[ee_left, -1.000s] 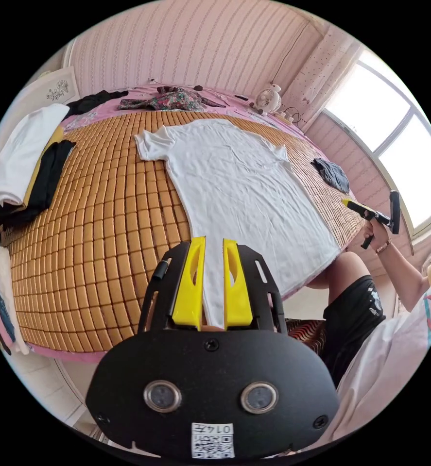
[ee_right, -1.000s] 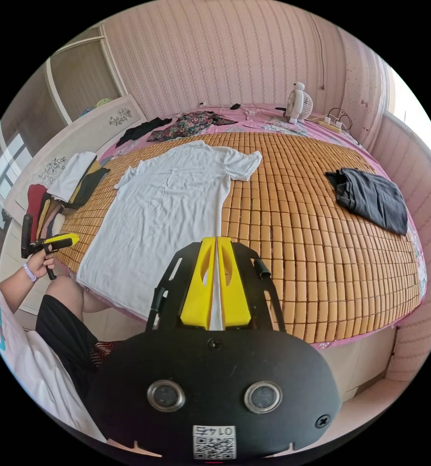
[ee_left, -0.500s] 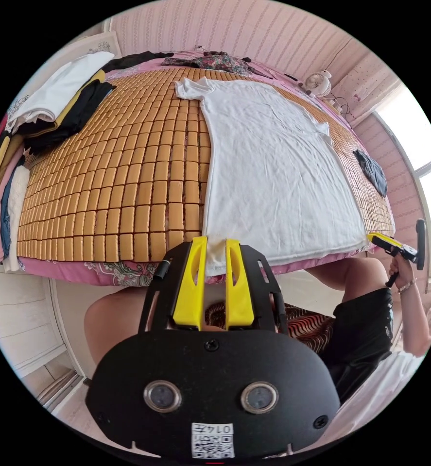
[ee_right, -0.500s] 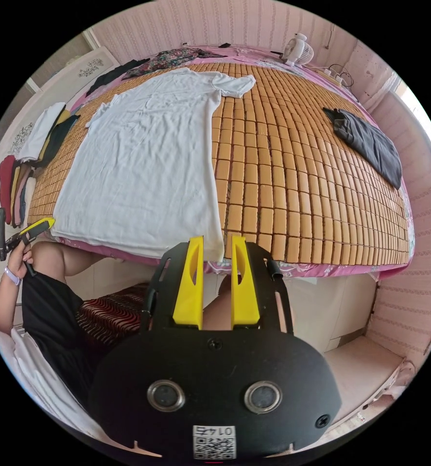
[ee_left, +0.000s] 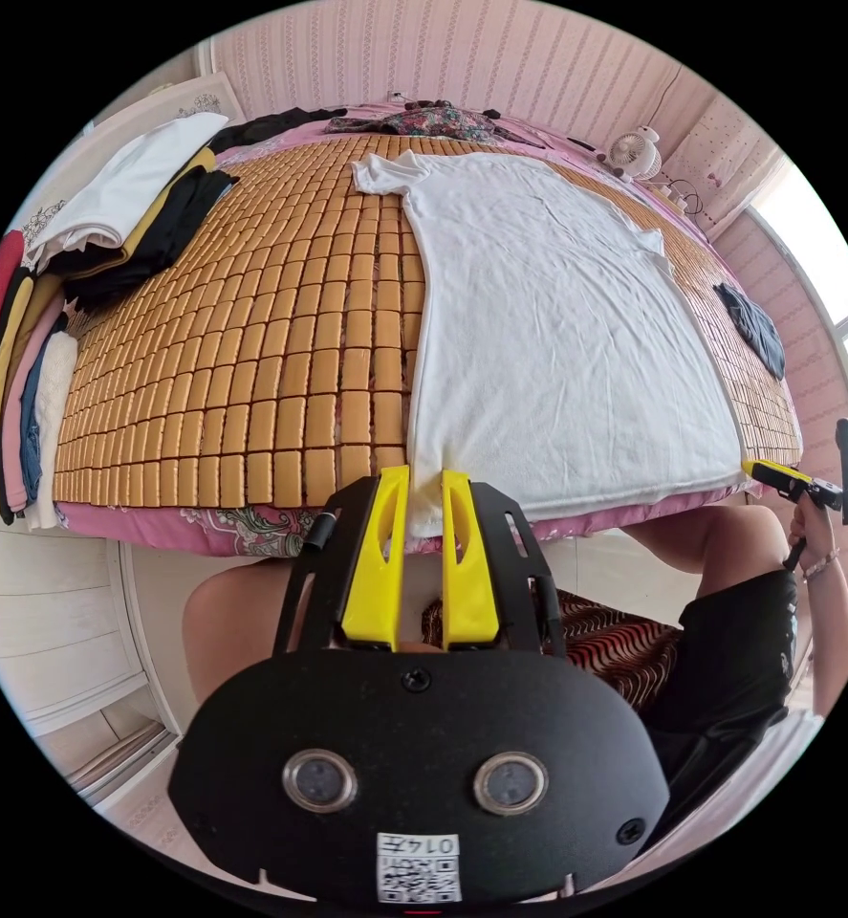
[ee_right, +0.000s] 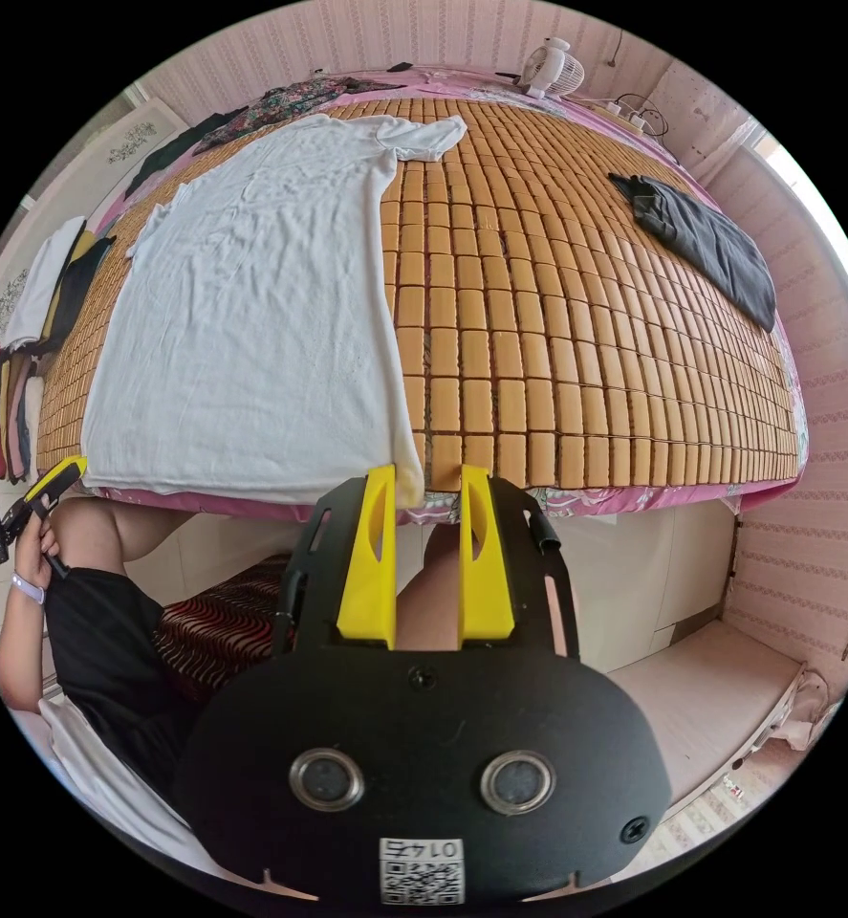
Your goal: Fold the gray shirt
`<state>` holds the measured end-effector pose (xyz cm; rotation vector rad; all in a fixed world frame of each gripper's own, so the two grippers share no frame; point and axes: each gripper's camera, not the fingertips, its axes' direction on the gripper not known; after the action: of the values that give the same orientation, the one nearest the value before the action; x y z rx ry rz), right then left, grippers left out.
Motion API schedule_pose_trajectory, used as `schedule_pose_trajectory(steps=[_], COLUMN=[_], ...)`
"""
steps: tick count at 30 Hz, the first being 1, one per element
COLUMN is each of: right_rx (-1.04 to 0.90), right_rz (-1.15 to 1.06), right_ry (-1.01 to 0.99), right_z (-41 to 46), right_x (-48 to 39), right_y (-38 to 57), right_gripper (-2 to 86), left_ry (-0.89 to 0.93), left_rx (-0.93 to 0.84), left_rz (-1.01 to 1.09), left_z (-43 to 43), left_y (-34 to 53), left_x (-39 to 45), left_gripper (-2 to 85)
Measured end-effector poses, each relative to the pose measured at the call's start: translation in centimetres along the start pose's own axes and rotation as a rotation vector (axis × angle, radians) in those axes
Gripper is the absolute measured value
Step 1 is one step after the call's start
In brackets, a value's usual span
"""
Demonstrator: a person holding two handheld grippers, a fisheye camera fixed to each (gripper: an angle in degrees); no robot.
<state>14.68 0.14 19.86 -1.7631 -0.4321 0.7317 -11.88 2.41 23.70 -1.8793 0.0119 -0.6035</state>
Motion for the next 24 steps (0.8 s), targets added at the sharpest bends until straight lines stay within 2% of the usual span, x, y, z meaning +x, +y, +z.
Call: schedule_pose_trajectory(steps=[3, 7, 16, 24], right_rx=[0.000, -0.011, -0.017, 0.071], right_rz=[-0.045, -0.080, -0.088, 0.020], right_ry=[-0.050, -0.012, -0.056, -0.042], right_z=[0.8, 1.8, 2.8, 3.9], right_x=[-0.3, -1.0, 0.3, 3.0], right_y=[-0.1, -0.5, -0.3, 1.4], right_gripper=[1.2, 1.1, 2.2, 4.6], left_ry=[-0.014, 0.029, 0.072, 0.181], left_rx=[0.003, 0.046, 0.061, 0.193], left_rz=[0.022, 0.030, 0.070, 0.041], left_z=[-0.6, -2.7, -6.7, -10.5], left_y=[0.0, 0.5, 1.4, 2.3], left_x=[0.5, 0.3, -1.0, -4.5], left_gripper=[2.6, 0.0, 3.7, 4.3])
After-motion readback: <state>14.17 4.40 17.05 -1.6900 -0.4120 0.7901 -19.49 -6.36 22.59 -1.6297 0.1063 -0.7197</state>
